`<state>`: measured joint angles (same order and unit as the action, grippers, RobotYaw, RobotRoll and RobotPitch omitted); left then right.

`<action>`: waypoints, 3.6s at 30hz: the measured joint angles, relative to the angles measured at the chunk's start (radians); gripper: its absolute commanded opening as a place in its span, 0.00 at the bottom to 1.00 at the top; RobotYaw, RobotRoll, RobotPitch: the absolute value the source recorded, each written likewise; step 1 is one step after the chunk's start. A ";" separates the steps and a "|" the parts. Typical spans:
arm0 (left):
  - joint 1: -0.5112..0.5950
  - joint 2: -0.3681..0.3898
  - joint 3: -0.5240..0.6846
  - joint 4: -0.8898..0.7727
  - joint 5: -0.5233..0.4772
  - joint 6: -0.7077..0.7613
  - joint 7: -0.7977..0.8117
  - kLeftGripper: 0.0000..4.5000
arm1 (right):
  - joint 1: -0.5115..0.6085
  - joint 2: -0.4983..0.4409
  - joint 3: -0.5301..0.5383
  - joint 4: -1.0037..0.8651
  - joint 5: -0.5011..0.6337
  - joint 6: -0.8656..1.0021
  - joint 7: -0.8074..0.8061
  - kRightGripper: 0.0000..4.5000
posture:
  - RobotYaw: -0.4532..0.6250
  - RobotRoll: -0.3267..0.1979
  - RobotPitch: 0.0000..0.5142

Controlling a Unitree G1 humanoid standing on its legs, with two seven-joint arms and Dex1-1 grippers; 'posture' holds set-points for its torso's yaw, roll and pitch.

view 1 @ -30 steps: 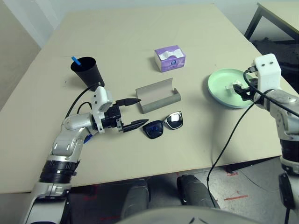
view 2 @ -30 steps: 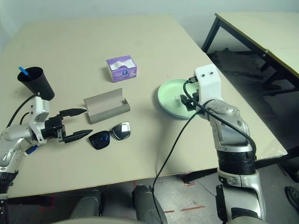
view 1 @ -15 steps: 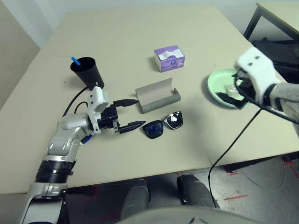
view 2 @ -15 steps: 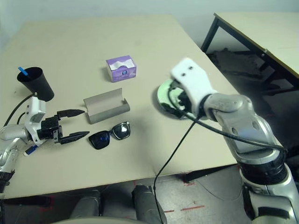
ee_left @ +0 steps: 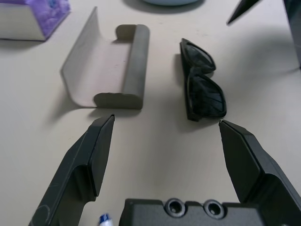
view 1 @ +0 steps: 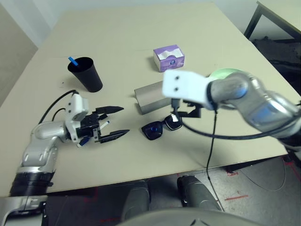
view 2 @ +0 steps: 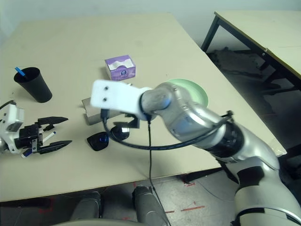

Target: Organize and tidy the items on the table.

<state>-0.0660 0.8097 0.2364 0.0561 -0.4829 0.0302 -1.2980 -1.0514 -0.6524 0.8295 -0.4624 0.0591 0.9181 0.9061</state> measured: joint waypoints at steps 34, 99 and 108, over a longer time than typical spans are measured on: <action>0.016 -0.001 0.011 -0.093 -0.026 0.042 0.056 1.00 | 0.133 0.187 0.087 0.276 -0.344 -0.287 0.156 0.99 | 0.41 0.62 0.26; 0.040 -0.067 0.023 -0.033 0.065 0.029 0.295 1.00 | -0.091 0.420 -0.140 0.945 -0.526 -0.779 -0.017 0.03 | 0.43 0.62 0.25; 0.034 -0.067 0.023 -0.028 0.081 0.026 0.298 1.00 | -0.058 0.441 -0.140 1.005 -0.538 -0.838 -0.028 0.03 | 0.45 0.62 0.25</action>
<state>-0.0316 0.7428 0.2596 0.0282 -0.4015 0.0560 -1.0001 -1.1095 -0.2116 0.6891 0.5428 -0.4792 0.0800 0.8776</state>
